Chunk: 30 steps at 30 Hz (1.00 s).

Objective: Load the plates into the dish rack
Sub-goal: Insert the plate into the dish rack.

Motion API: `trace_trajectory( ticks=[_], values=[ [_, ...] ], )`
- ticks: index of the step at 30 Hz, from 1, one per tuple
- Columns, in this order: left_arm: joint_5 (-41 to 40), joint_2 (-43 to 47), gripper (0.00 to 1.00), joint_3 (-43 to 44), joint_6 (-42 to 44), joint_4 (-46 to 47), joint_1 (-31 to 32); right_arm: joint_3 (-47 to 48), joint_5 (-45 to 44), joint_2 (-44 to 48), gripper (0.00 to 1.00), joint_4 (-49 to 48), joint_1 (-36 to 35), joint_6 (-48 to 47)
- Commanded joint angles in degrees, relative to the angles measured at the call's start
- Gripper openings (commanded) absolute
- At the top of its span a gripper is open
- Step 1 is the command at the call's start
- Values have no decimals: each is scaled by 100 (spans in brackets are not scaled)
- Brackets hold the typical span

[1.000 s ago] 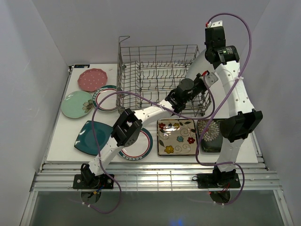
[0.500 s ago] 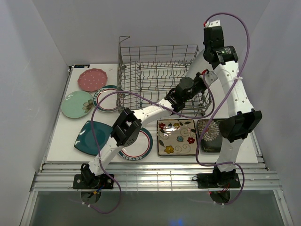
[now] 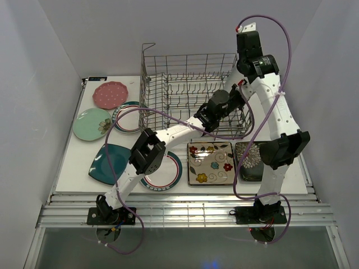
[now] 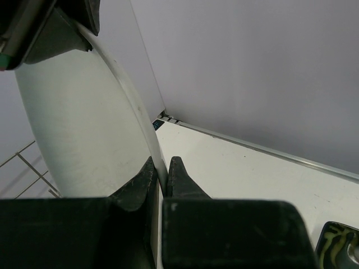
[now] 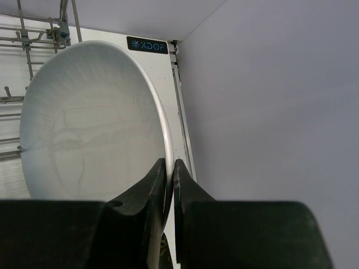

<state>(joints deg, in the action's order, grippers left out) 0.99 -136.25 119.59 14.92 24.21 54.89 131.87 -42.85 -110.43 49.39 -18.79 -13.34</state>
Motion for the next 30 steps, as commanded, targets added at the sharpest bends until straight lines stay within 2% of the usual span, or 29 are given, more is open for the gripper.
trace_trajectory(
  ticks=[1,16,30],
  values=[
    [1790,923,0,-102,-24,-135,478,559,-109,127,8,-1748,-187,-459],
    [2106,1487,0,-358,-551,-276,329,523,-1015,154,8,-2680,-767,-1390],
    [2572,1742,0,-472,-1184,-584,232,138,-927,496,8,-2399,-863,-1179]
  ],
)
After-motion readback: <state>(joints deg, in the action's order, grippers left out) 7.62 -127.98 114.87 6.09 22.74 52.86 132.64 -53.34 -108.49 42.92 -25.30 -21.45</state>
